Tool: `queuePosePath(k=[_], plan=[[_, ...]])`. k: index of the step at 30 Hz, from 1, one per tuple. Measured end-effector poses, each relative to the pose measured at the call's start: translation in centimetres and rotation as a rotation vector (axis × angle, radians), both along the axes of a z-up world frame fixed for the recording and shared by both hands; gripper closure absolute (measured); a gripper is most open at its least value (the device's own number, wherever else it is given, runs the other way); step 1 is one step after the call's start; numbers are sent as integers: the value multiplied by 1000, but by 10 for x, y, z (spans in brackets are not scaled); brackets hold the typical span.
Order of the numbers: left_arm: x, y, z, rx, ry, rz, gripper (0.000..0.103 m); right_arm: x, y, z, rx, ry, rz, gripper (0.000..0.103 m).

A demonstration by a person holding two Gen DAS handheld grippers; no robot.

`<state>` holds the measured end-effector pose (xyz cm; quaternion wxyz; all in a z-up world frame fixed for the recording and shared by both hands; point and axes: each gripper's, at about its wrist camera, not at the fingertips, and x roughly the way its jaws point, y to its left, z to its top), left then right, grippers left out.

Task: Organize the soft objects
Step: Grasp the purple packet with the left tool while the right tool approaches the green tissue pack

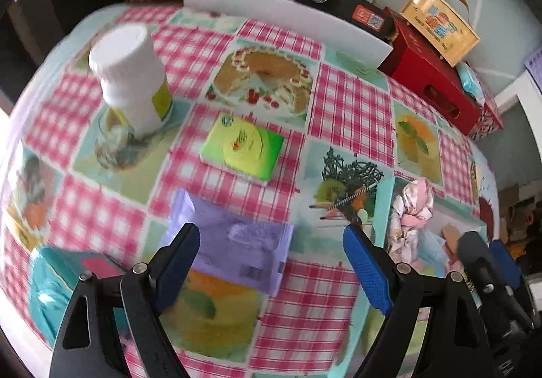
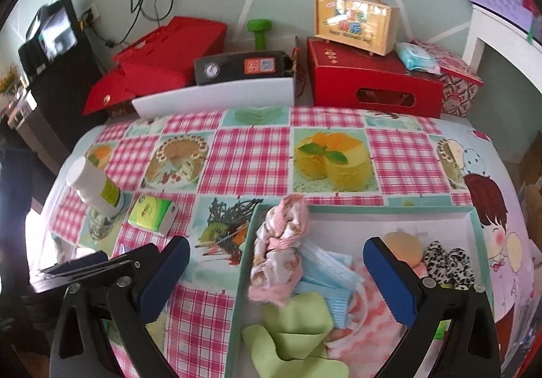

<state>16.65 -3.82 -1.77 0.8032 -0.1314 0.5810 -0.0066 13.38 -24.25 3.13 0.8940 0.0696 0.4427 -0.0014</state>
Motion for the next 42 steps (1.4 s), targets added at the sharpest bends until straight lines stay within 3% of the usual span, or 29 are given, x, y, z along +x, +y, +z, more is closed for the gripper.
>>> queuePosePath(k=[7,18,29,32,37,42], plan=[[-11,11,-29,-70,102,162,22,-4,-26,1,18,-6,-66,0],[-2,25,-46,-63,88,310,23,-11,-59,1,95,-21,-129,0],[28,8,-53,94,66,200,24,-7,-58,-5,84,-1,-129,0],[39,2,-59,175,62,135,25,-5,-54,-8,71,6,-122,0],[46,-5,-59,213,59,70,33,-1,-46,-12,43,24,-111,0],[39,-11,-55,201,45,17,41,2,-34,-15,6,33,-87,0]])
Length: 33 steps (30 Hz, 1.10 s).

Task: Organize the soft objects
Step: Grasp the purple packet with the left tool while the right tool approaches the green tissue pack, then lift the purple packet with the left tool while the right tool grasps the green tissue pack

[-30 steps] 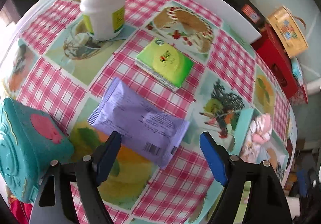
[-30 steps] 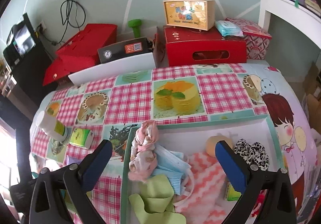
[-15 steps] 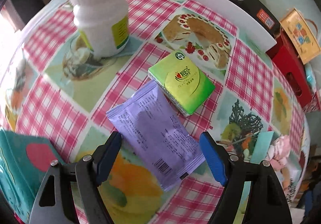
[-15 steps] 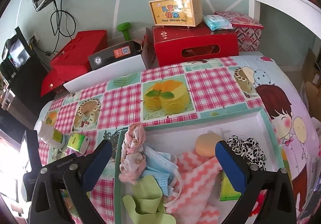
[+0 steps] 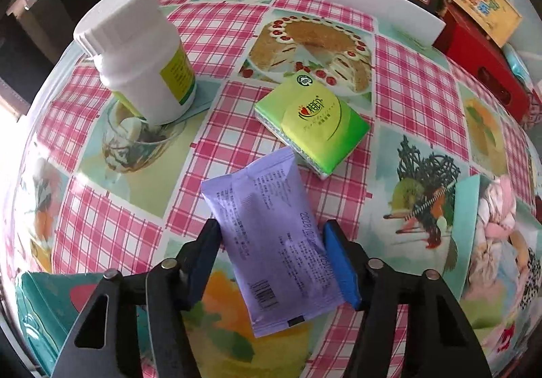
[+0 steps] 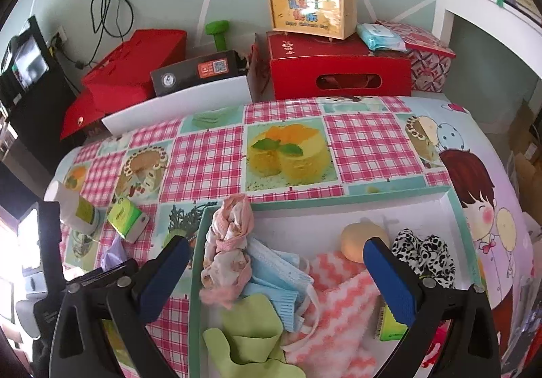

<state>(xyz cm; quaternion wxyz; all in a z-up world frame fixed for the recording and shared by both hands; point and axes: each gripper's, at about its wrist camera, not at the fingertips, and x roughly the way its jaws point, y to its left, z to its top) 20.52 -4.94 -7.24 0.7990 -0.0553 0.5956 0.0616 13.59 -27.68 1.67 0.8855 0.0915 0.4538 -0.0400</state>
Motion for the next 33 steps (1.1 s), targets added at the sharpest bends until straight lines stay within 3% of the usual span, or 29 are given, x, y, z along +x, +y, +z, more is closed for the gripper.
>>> queuePosePath(k=[4,9,19,33], plan=[[-3,0,1,-19,-13,-27,46,3,9,-2,-20,7,15,0],[-20,23,11,-113,-26,-14,52,6,21,-7,-39,17,40,0],[-27,56,43,-242,-97,12,53,8,55,-2,-58,-41,126,0],[-41,93,79,-303,-201,91,53,24,128,-8,-156,-41,304,0]])
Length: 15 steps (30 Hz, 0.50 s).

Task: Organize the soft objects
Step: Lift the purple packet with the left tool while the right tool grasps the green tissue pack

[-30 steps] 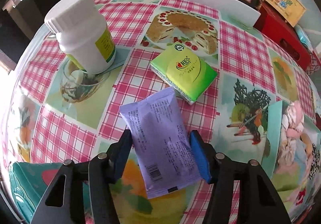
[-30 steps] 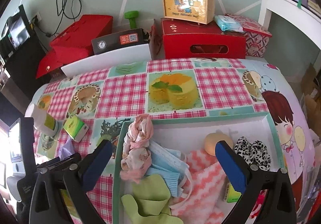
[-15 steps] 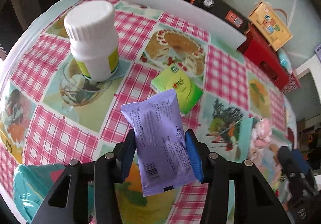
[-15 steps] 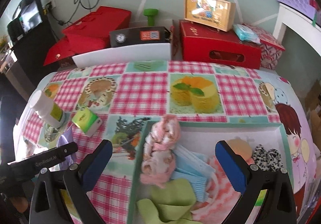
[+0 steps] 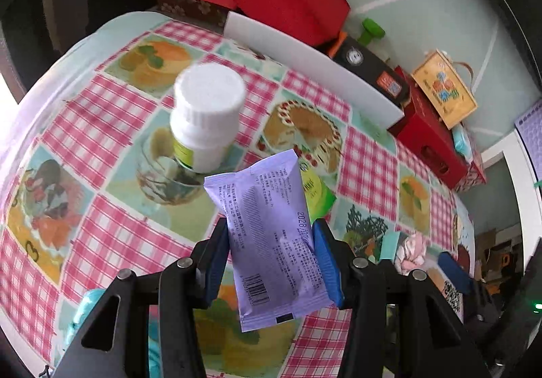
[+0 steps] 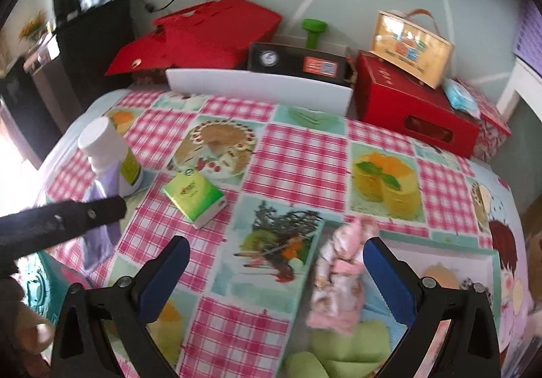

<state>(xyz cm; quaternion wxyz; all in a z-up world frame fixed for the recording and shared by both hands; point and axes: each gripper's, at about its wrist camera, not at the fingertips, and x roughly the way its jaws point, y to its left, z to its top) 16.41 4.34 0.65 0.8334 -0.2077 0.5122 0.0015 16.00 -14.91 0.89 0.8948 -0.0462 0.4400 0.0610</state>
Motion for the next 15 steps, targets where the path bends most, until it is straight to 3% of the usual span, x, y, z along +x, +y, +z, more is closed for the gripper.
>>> queuePosePath(k=[15], plan=[[-5,47,5,-55,-20,123,53,53,77,-50,-63,87,214,5]])
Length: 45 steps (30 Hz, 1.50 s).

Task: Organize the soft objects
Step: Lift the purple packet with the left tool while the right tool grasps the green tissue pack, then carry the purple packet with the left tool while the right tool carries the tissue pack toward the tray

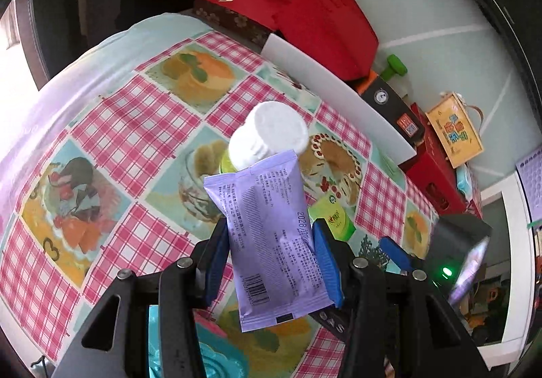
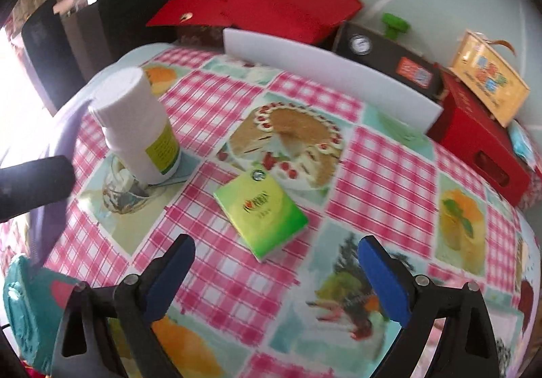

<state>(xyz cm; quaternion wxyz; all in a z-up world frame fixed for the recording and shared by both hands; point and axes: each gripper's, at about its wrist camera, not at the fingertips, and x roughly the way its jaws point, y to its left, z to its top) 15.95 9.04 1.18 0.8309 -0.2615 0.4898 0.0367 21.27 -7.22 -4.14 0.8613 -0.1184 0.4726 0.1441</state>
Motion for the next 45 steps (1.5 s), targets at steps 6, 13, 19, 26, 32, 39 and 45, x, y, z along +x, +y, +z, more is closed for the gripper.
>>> queuePosePath(k=[6,13,19,26,32,39,45], plan=[[1,9,-7,-21,16,26,53,20,9,-21,-28,52,11,15],[1,11,-9,-34,24,28,53,27,11,-26,-17,71,20,34],[2,11,-10,-35,28,27,53,19,14,-24,-24,59,26,40],[2,3,-5,-25,15,0,53,-11,-1,-5,13,27,-8,41],[-4,-8,7,-9,-16,-33,53,-44,-25,21,54,-26,-71,41],[-10,-27,11,20,-28,-93,53,-78,-58,44,81,-72,-170,42],[-18,-48,20,44,-52,-154,53,-108,-86,61,109,-104,-230,41]])
